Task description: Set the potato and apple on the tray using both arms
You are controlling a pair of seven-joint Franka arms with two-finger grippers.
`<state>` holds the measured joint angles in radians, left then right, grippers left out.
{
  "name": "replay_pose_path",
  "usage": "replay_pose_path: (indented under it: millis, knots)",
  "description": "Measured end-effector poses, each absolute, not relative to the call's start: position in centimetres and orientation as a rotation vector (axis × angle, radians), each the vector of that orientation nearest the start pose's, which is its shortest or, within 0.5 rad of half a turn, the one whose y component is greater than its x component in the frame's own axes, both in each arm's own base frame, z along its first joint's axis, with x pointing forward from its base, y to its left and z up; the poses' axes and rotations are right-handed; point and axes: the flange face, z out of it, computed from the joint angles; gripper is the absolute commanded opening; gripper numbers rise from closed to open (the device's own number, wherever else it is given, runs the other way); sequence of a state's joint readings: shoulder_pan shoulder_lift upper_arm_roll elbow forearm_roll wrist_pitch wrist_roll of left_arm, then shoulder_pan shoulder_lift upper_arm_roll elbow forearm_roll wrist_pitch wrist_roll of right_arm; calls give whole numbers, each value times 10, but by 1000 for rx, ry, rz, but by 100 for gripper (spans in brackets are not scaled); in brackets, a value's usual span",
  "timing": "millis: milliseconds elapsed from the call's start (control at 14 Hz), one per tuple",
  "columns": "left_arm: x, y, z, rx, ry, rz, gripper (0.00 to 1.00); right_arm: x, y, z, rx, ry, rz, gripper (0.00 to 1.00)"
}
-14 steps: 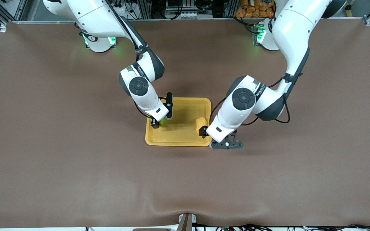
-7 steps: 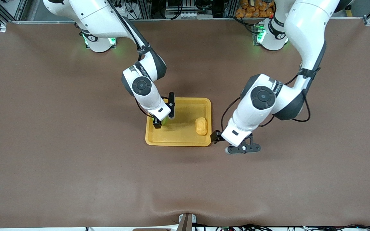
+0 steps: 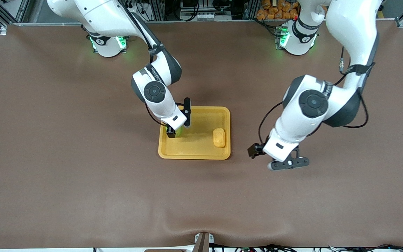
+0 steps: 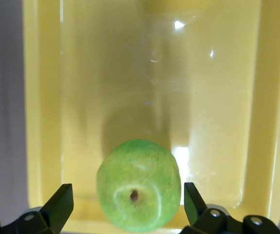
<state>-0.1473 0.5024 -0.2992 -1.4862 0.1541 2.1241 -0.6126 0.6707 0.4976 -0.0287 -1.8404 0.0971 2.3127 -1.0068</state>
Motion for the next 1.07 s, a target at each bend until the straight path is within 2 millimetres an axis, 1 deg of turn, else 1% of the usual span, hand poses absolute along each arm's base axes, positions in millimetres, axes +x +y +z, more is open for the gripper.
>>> replay_pose_path:
  millis: [143,286,429,571,786,929,1071]
  knots:
    - [657,-244,425,-3180,-203,-182,100,511,386,275,2249,2285,-31,100]
    - [657,-217,439,-3154,-186,-140,100,513,381,297,2261,2272,-22,100]
    - [657,-190,449,-3135,-144,-101,100,522,366,323,2294,2229,17,100]
    - [654,-170,460,-3119,-96,-69,100,538,339,345,2347,2169,46,100]
    - [649,-141,480,-3098,-40,-32,100,562,281,377,2448,2057,63,100]
    - [642,-125,494,-3082,-6,3,100,569,248,406,2502,1997,67,100]
    - [634,-114,508,-3069,24,29,100,567,215,443,2555,1939,74,100]
